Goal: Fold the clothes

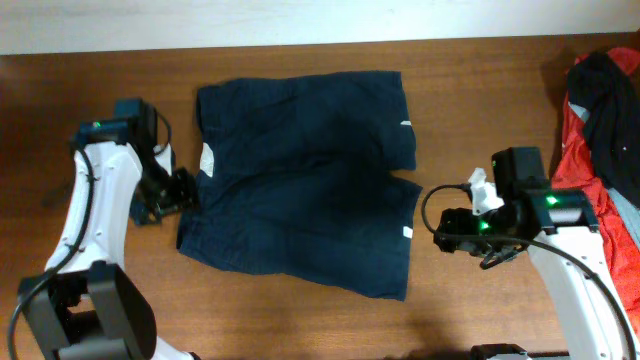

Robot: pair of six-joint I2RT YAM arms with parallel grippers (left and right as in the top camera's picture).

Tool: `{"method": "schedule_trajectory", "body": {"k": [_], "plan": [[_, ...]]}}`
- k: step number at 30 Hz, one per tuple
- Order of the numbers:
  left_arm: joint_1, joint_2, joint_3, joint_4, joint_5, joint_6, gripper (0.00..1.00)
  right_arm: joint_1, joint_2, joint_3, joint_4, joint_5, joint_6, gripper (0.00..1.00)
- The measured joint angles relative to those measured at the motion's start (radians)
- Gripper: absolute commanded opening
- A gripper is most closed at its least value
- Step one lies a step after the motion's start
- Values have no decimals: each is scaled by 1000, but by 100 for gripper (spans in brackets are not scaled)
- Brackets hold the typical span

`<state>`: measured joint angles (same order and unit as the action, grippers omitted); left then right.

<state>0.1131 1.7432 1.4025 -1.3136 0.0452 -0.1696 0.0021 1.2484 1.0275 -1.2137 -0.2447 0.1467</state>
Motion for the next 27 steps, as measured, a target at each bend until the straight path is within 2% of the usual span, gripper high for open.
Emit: {"method": "schedule_trajectory", "body": {"k": [4,11,18,21,26,27], "plan": [[34,0,-84,45,23,-11,68,33,19,-3,-2,-3,-19,74],[67,0,-235,209,37,-6,66,64,62,-21,18,-7,-25,75],[67,0,-323,307,32,-1,54,64,126,-107,80,-8,-27,75],[67,0,-323,317,18,0,44,64,132,-126,106,-15,-27,75],[67,0,-323,329,-2,10,1,64,132,-144,127,-19,-27,75],[67,0,-323,328,-3,9,1,64,132,-146,126,-19,-27,75]]}}
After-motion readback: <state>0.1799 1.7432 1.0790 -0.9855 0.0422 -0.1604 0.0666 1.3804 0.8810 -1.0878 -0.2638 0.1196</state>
